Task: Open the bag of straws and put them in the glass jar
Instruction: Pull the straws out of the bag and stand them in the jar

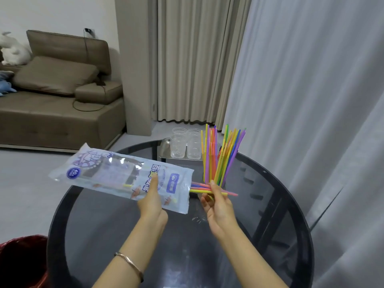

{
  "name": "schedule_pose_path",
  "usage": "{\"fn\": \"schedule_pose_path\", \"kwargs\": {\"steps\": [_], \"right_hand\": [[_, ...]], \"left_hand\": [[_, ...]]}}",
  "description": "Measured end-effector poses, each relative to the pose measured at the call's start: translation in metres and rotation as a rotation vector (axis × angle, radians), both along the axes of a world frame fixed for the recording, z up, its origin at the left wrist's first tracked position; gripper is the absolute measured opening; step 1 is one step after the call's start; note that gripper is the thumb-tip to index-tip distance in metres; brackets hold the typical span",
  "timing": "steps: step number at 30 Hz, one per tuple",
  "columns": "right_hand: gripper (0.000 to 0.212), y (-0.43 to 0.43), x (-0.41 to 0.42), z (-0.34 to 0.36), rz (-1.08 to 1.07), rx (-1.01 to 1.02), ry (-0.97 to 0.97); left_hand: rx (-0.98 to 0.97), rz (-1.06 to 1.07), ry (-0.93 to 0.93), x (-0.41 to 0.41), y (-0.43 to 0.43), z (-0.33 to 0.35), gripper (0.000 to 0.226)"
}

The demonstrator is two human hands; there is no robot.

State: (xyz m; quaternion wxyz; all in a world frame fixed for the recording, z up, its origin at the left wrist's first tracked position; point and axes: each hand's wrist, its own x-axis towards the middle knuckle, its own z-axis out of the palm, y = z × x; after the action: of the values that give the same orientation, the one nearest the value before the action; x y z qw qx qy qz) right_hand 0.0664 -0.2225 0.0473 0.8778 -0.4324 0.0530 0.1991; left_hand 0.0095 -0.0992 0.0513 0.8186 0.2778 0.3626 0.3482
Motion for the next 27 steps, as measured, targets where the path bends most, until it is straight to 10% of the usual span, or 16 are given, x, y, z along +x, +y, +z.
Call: {"fn": "schedule_pose_path", "kwargs": {"steps": [4,27], "right_hand": [[0.020,0.001,-0.001,0.002,-0.050,-0.161,-0.100],[0.037,-0.051,0.062,0.052,-0.367,-0.467,-0.461]], "left_hand": [[-0.060,-0.093,0.014,0.005,-0.016,-0.003,0.012],[-0.171,-0.066,-0.035,0.022,0.007,-0.010,0.015]]}}
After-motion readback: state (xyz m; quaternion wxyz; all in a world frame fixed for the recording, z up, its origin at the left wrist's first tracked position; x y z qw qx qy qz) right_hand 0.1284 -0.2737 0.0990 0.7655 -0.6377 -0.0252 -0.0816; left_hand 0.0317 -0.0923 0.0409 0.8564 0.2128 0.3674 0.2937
